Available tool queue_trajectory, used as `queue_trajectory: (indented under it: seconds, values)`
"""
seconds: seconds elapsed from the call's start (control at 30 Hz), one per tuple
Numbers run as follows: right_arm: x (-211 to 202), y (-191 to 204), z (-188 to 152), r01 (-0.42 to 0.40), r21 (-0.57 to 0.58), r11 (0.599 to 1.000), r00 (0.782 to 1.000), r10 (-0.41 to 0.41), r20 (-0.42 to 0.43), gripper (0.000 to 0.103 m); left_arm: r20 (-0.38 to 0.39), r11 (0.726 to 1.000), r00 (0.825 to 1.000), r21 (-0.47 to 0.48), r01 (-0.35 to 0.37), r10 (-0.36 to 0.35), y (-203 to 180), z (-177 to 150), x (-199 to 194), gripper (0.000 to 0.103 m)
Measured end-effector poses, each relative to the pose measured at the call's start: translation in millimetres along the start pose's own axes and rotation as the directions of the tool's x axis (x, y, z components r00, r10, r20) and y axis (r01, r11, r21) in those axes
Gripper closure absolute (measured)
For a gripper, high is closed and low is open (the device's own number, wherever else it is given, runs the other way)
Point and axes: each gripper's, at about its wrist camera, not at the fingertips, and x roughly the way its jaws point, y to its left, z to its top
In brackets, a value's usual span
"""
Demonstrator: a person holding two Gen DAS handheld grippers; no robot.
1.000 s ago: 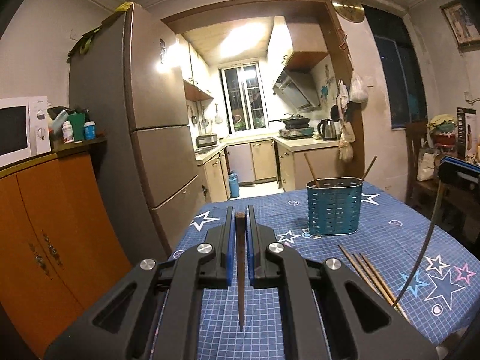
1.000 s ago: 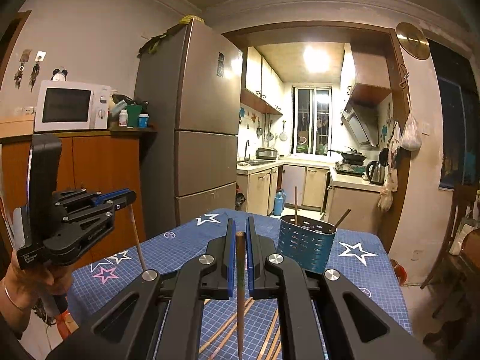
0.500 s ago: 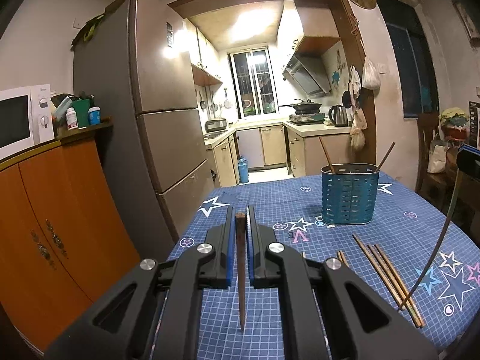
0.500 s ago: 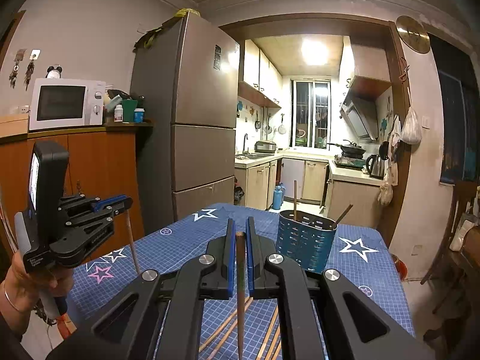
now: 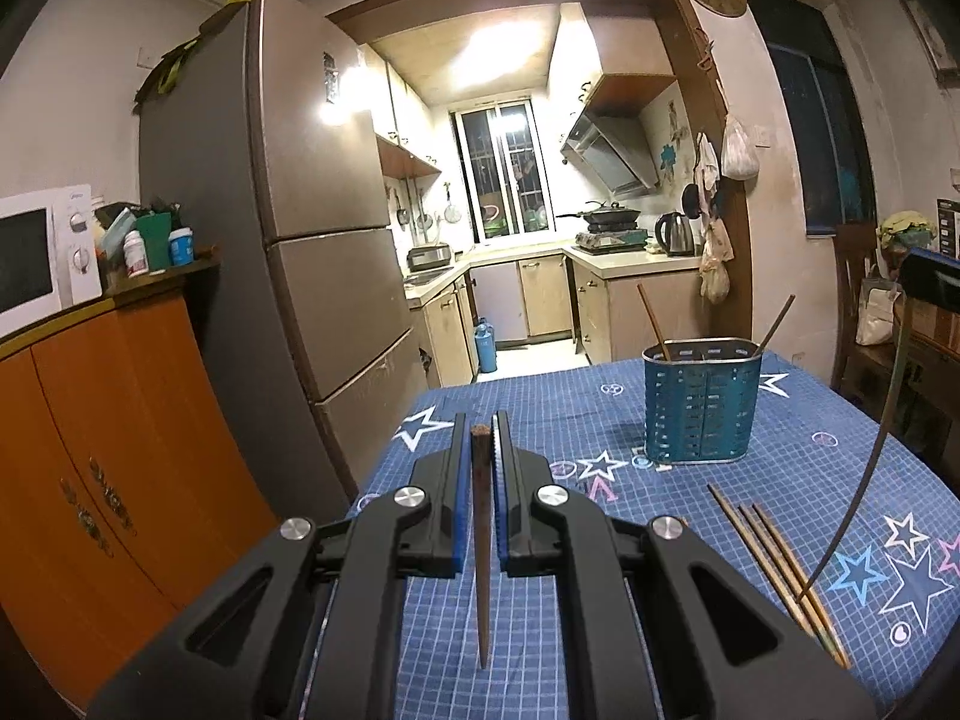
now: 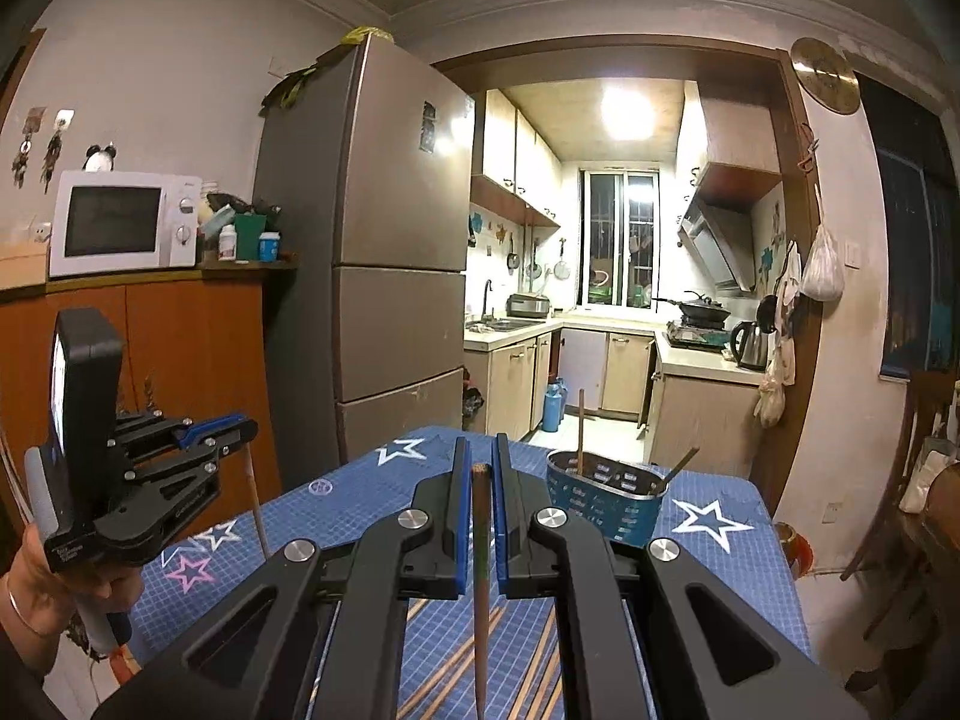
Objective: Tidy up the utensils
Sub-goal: 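Drop the left tool's chopstick into the holder while the right tool drops its own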
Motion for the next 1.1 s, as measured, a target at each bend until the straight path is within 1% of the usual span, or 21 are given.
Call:
queue_trajectory:
  seconds: [0.1,0.2,0.27,0.33,0.37,0.4,0.43,0.47,0.6,0.63,0.7,0.77,0.8,0.87,1.0,1.1]
  values:
    - [7.9,-13.7,12.8,0.004,0.021,1.0,1.0,-0.004,0.011,0.095,0.021,1.0,0.999,0.001,0.029,-0.029,-4.7,16.2,9.3,0.098]
    - [19.8,-31.0,32.6,0.015,0.044,0.999,0.999,-0.016,0.03,0.095,0.06,0.996,0.995,-0.011,0.086,-0.085,-10.9,40.4,18.7,0.098]
    - [30.7,-44.1,50.8,0.046,0.05,0.998,0.997,-0.048,0.054,0.095,0.099,0.992,0.987,-0.019,0.127,-0.124,-17.2,62.5,26.0,0.098]
    - [39.2,-56.0,66.8,0.069,0.058,0.996,0.994,-0.073,0.076,0.095,0.147,0.984,0.974,-0.021,0.177,-0.172,-24.7,83.9,32.7,0.098]
    - [44.3,-63.4,77.1,0.085,0.065,0.994,0.992,-0.091,0.091,0.095,0.181,0.979,0.964,-0.022,0.2,-0.193,-30.4,100.4,38.3,0.098]
    - [47.4,-68.7,84.5,0.095,0.072,0.993,0.99,-0.102,0.101,0.095,0.202,0.977,0.958,-0.02,0.211,-0.203,-34.7,109.4,41.8,0.098]
    - [52.0,-76.9,95.0,0.109,0.081,0.991,0.986,-0.118,0.118,0.095,0.237,0.973,0.947,-0.018,0.228,-0.217,-40.4,124.7,46.9,0.098]
    - [57.0,-85.7,106.0,0.124,0.093,0.988,0.981,-0.135,0.136,0.095,0.257,0.971,0.94,-0.019,0.237,-0.224,-44.4,133.8,49.8,0.098]
    - [73.6,-112.7,132.5,0.166,0.127,0.978,0.965,-0.188,0.182,0.095,0.353,0.953,0.896,-0.037,0.3,-0.268,-61.5,173.5,67.0,0.098]
    - [80.2,-120.5,137.3,0.172,0.142,0.975,0.962,-0.198,0.189,0.095,0.364,0.947,0.887,-0.043,0.32,-0.283,-65.1,179.0,71.1,0.098]
    - [93.3,-131.4,142.5,0.201,0.154,0.967,0.954,-0.229,0.195,0.095,0.397,0.929,0.862,-0.055,0.366,-0.316,-76.0,189.9,83.9,0.098]
    - [110.9,-146.0,141.2,0.209,0.185,0.96,0.952,-0.243,0.185,0.095,0.412,0.909,0.841,-0.067,0.411,-0.349,-87.1,194.9,101.7,0.098]
    - [117.8,-149.7,139.2,0.213,0.194,0.958,0.952,-0.247,0.178,0.095,0.413,0.905,0.838,-0.07,0.419,-0.356,-93.1,195.9,108.7,0.098]
    - [136.3,-159.1,130.0,0.221,0.21,0.952,0.954,-0.256,0.158,0.095,0.403,0.902,0.839,-0.066,0.427,-0.367,-104.9,193.6,127.6,0.098]
    - [167.5,-164.7,109.3,0.242,0.209,0.948,0.955,-0.27,0.12,0.095,0.363,0.898,0.848,-0.061,0.435,-0.386,-125.0,182.1,167.0,0.098]
    - [190.1,-166.1,94.9,0.259,0.196,0.946,0.956,-0.28,0.091,0.095,0.328,0.893,0.859,-0.087,0.443,-0.394,-127.8,173.8,193.4,0.098]
